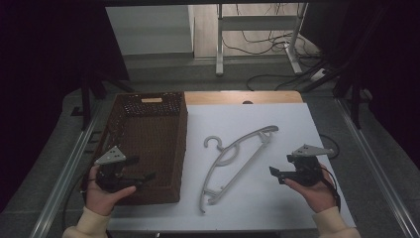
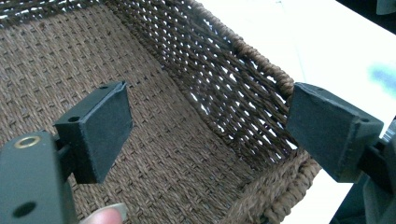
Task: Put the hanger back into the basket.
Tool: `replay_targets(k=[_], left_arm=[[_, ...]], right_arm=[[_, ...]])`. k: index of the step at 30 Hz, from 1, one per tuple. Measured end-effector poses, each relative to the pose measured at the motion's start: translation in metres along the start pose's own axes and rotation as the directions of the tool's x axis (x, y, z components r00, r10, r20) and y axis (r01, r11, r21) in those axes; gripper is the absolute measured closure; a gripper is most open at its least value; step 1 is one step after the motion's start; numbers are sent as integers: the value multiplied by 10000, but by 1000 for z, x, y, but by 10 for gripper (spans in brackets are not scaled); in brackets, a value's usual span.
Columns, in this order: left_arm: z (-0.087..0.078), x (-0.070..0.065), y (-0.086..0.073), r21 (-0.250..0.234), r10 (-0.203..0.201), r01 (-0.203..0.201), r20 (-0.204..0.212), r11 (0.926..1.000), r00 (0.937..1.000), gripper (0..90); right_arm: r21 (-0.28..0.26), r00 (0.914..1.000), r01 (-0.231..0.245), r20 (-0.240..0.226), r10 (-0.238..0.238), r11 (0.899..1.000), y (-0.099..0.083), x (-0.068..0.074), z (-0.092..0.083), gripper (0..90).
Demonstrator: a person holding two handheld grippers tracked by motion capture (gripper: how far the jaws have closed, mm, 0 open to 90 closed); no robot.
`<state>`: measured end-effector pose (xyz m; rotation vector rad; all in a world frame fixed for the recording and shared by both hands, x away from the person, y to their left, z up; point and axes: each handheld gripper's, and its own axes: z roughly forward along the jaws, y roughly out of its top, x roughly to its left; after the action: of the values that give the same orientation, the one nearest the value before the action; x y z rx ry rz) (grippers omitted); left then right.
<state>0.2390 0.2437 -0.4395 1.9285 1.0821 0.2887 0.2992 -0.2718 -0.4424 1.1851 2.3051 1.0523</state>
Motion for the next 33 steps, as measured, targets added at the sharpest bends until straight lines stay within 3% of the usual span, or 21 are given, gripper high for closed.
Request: replay_targets(k=[11,21,33], left_arm=[[1,-3,0,119,117,-117,-30,9999,9999,152],[-2,-11,5,-13,370,-370,34,9993,9993,155],[-3,-9,4,58,283,-282,-60,9996,9996,157]], right_arm=[[358,9998,-98,184,92,9993,11,6,6,223],[339,9999,90,87,-93,9994,16,16,7,223],[536,9994,300,-165,-291,9981,24,21,20,246]])
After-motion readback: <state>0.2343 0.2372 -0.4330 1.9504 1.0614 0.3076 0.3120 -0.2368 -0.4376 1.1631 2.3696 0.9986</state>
